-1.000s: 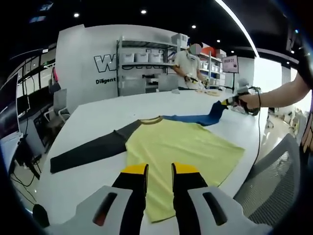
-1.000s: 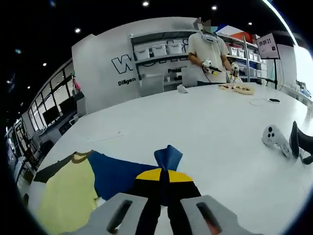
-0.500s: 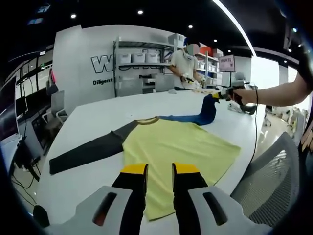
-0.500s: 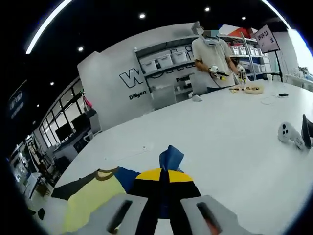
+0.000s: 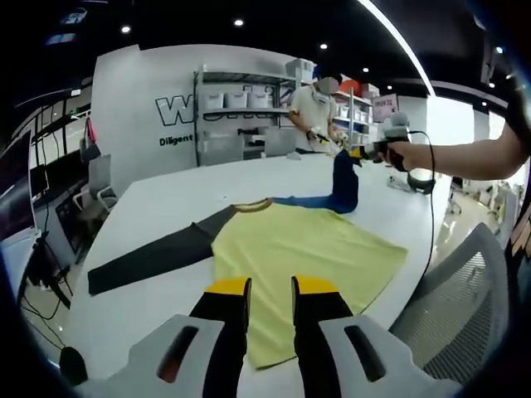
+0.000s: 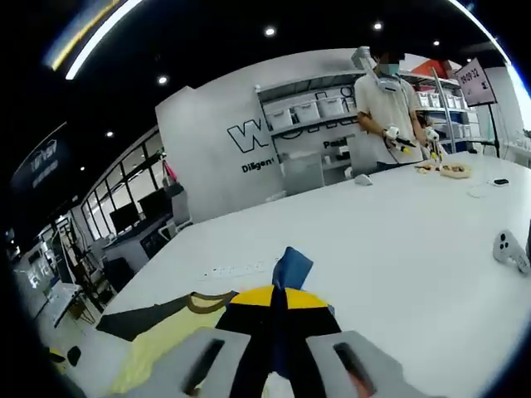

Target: Fold the garment on the visible template until the final outline fits inside the template.

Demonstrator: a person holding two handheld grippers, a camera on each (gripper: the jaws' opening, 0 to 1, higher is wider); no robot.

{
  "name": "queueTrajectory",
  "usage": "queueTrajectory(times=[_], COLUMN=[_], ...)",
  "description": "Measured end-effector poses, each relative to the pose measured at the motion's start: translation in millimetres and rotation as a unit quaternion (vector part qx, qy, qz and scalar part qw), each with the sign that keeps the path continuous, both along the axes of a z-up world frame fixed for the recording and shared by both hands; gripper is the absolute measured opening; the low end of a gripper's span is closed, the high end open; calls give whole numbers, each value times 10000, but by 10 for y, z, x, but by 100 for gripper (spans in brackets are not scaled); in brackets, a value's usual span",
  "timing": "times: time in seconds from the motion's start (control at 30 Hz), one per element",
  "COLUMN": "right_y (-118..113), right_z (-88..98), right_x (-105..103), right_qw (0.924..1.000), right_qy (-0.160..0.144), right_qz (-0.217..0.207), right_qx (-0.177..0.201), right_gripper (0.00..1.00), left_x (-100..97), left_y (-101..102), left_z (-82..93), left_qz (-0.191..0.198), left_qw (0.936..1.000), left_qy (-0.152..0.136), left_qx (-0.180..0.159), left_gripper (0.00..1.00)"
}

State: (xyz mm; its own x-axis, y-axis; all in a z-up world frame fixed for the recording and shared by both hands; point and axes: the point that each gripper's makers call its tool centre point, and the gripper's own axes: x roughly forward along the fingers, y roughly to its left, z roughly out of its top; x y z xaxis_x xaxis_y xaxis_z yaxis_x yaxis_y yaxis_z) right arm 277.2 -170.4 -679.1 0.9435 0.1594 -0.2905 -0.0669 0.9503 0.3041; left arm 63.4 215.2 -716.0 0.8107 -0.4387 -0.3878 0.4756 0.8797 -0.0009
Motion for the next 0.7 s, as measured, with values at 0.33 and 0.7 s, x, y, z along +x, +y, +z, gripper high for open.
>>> queueTrajectory(times=[0.33,0.7], right_y=[488,910], right_z=[184,299], right_x=[112,190], right_qw=[9992,9977], right_qy=[-221,-369], right_qz=[297,528], right_qx=[125,221], right_gripper=[0,0], left_x=[-9,-39], left_y=[56,128], left_z=[11,-1], left_qz=[-6,84], left_qw=[9999,10000], left_qy=[-59,-13], left_qx=[88,36], left_gripper=[16,15])
